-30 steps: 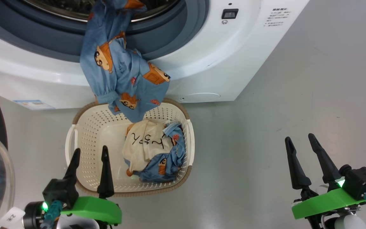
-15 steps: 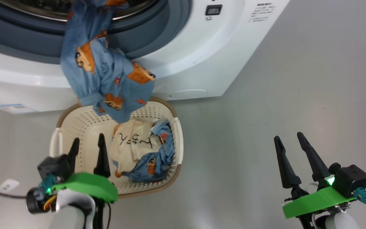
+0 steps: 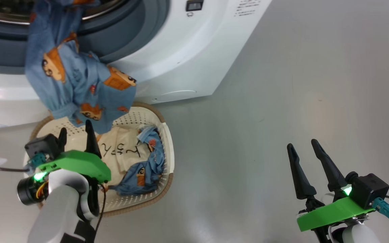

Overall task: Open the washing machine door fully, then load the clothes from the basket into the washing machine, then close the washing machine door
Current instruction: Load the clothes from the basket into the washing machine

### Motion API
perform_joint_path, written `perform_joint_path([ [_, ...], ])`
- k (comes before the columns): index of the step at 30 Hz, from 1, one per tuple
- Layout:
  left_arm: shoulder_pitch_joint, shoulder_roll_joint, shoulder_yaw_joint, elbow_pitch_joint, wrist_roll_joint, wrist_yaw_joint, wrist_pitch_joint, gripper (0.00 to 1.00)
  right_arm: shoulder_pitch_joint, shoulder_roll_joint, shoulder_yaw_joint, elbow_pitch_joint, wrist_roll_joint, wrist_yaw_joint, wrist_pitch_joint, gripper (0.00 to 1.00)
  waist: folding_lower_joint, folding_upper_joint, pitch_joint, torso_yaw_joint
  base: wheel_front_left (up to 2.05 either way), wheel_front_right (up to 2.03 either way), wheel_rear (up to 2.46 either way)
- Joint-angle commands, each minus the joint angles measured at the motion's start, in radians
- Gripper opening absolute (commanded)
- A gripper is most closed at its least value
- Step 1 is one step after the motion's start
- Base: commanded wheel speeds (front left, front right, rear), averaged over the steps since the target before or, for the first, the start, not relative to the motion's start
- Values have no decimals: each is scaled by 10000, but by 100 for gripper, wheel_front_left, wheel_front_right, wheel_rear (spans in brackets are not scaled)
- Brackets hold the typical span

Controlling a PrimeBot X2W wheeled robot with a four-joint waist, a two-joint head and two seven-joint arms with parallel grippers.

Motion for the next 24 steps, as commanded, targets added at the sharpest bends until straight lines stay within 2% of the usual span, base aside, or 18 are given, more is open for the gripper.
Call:
perform_joint_path([
  [1, -260, 127, 331, 78, -126, -96, -129, 100, -140, -4, 216, -203, 13, 16, -74, 100, -1, -1, 188, -191, 0, 0, 0],
  [15, -1936, 73, 799, 1853, -161, -277, -410, 100, -358, -42, 127, -345, -36, 16, -74, 100, -1, -1, 966, -575, 0, 0, 0],
  [24, -2549, 16, 1577, 1544, 252, 26, -417, 100, -453, -25, 157, -389, -42, 16, -74, 100, -1, -1, 1281, -701, 0, 0, 0],
])
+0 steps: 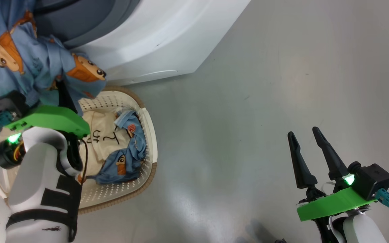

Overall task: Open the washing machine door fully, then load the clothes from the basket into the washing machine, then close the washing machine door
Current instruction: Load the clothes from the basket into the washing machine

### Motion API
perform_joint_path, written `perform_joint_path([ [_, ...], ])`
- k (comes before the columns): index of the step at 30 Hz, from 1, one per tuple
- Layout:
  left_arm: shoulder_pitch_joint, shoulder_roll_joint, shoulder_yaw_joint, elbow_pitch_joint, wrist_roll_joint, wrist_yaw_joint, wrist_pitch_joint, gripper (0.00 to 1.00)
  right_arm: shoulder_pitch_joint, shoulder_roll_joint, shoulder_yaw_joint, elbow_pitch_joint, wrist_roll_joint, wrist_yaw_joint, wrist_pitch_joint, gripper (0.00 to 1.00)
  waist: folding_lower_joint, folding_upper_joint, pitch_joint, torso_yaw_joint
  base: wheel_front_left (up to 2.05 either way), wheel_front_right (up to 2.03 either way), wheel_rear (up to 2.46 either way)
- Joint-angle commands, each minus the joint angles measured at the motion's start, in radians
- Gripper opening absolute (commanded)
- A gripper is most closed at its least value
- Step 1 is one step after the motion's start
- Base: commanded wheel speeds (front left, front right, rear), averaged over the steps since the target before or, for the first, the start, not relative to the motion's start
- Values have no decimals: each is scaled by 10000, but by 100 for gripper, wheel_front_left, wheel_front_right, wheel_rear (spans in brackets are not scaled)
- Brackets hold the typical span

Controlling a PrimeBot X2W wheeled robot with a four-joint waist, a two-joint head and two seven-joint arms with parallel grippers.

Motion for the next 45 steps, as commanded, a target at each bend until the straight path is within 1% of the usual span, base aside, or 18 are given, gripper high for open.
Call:
perform_joint_path([
  [1, -91, 175, 313, -312, 168, 71, -62, 100, -36, -25, 185, -222, -39, 16, -74, 100, -1, -1, 64, -39, 0, 0, 0],
  [11, -343, 61, 786, -1202, 971, 316, -63, 100, -175, -36, 209, -290, -56, 16, -74, 100, -1, -1, 383, -84, 0, 0, 0],
  [13, -236, 49, 843, -1362, 1071, 321, -64, 68, -171, -35, 171, -300, -52, 16, -74, 100, -1, -1, 425, -85, 0, 0, 0],
  [14, -196, 45, 870, -1406, 1103, 309, -64, 51, -168, -34, 154, -303, -51, 16, -74, 100, -1, -1, 442, -79, 0, 0, 0],
  [16, -111, 41, 851, -1491, 1077, 287, -64, 31, -156, -32, 123, -307, -52, 16, -74, 100, -1, -1, 462, -55, 0, 0, 0],
  [17, -67, 40, 810, -1544, 1043, 299, -64, 16, -151, -29, 110, -302, -56, 16, -74, 100, -1, -1, 465, -32, 0, 0, 0],
  [19, 39, 39, 765, -1712, 978, 357, -64, 0, -164, -22, 105, -281, -64, 16, -74, 100, -1, -1, 471, 22, 0, 0, 0],
  [26, 1095, 37, 351, -2580, 346, 541, -64, 0, -199, -2, 105, -251, -50, 16, -74, 100, -1, -1, 421, 247, 0, 0, 0],
  [32, 2021, 37, -289, -3609, -132, 770, -64, 0, -168, -3, 80, -217, -29, 16, -74, 100, -1, -1, 350, 452, 0, 0, 0],
  [33, 2021, 37, -289, -3609, -132, 770, -64, 0, -168, -3, 80, -217, -29, 16, -74, 100, -1, -1, 350, 452, 0, 0, 0],
  [34, 2168, 36, -507, -4017, -198, 824, -64, 0, -159, 0, 93, -205, -34, 16, -74, 100, -1, -1, 314, 518, 0, 0, 0],
  [37, 2239, 36, -778, -4550, -136, 909, -64, 0, -172, 4, 138, -169, -22, 16, -74, 100, -1, -1, 240, 566, 0, 0, 0],
  [45, 1895, 36, -824, -5600, 356, 949, -64, 0, -121, 26, 273, -82, 37, 16, -74, 100, -1, -1, 8, 476, 0, 0, 0],
])
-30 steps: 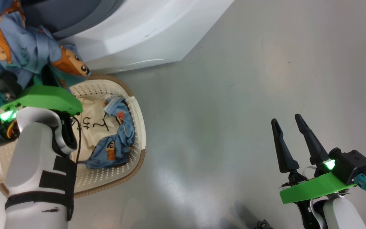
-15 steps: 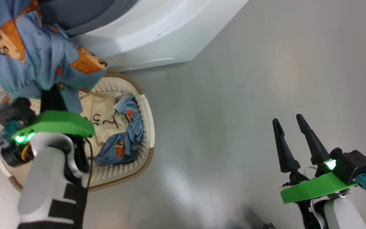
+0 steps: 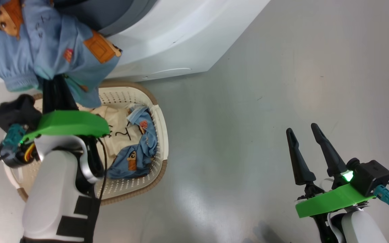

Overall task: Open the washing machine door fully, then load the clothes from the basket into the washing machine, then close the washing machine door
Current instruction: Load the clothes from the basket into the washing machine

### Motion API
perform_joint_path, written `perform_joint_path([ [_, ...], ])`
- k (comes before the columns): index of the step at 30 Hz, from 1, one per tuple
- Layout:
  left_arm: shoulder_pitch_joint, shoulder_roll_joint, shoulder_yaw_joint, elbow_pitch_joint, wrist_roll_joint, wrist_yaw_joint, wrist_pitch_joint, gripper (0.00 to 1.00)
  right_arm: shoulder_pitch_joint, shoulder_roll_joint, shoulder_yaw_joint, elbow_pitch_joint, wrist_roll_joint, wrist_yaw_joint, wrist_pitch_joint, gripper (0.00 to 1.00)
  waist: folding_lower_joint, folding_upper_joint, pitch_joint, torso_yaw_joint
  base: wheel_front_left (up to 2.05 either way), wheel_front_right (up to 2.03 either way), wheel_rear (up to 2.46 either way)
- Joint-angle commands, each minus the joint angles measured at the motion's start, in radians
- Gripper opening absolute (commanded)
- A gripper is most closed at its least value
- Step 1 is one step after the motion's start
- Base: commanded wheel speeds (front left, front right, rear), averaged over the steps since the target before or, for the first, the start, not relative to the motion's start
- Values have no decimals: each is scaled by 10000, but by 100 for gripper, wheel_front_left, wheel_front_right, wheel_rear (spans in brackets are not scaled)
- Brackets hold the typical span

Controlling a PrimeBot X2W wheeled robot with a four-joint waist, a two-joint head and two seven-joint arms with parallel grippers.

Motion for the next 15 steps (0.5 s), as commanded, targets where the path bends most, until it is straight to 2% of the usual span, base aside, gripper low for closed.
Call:
perform_joint_path([
  [1, -118, 255, 238, -305, 228, 59, -62, 0, 81, 19, 249, -152, 42, 16, -74, 100, 0, 0, -46, -50, 0, 0, 0],
  [7, -1353, 405, 431, 57, 760, -61, -62, 0, 65, 59, 494, -59, 123, 16, -74, 100, 0, 0, -141, -338, 0, 0, 0],
  [15, -3663, 1399, 613, 2401, 1109, -176, 149, 0, 84, 99, 784, 142, 352, 16, -74, 100, 0, 0, -72, -1108, 0, 0, 0],
])
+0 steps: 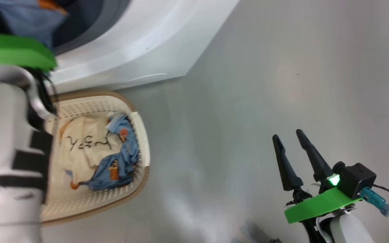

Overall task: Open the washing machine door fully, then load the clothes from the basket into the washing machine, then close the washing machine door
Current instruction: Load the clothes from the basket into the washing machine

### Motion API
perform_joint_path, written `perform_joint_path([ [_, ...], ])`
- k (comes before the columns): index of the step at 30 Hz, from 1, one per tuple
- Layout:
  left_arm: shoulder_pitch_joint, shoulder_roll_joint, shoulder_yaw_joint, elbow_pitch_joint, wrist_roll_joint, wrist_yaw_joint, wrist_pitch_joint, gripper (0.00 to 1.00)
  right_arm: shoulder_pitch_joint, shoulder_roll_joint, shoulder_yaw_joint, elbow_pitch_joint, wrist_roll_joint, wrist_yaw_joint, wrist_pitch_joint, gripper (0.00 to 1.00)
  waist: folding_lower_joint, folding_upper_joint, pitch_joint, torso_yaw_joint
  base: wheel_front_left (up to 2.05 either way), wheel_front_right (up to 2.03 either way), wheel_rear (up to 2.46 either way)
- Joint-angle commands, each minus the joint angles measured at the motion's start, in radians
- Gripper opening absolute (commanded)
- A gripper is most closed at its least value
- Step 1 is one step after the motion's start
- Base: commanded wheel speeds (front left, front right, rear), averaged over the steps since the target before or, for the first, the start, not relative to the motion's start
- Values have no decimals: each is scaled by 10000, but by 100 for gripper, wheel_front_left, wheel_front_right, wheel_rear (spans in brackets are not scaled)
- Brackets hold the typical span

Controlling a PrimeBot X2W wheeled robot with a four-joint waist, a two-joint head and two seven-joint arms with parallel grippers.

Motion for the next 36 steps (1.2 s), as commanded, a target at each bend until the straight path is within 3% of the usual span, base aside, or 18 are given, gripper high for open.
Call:
perform_joint_path([
  [1, -400, 489, 157, 65, 241, -7, 37, 0, 93, -2, 258, -129, 131, 16, -74, 100, 0, -1, 53, -341, 0, 0, 0],
  [10, -2453, 1532, -148, 2713, 780, -267, 276, 0, 64, 3, 848, 12, 647, 16, -74, 100, 0, -1, 233, -1173, 0, 0, 0],
  [18, -3921, 2200, -734, 3892, 1384, -718, 158, 0, 58, 4, 1151, 36, 819, 16, -74, 100, 0, -1, 501, -1594, 0, 0, 0],
  [27, -4838, 2618, -225, 3904, 1220, -357, -161, 0, 17, 4, 1288, 34, 850, 16, -74, 100, 0, -1, 712, -1930, 0, 0, 0],
  [32, -4691, 2641, -440, 4347, 1488, -192, -120, 0, 53, 4, 1334, 71, 823, 16, -74, 100, 0, -1, 723, -1924, 0, 0, 0],
  [33, -4675, 2651, -644, 4568, 1646, -267, -62, 4, 54, 4, 1348, 81, 824, 16, -74, 100, 0, -1, 710, -1918, 0, 0, 0],
  [36, -4788, 2599, -895, 5065, 1848, -163, 30, 40, 33, 4, 1359, 106, 844, 16, -74, 100, 0, -1, 659, -1858, 0, 0, 0],
])
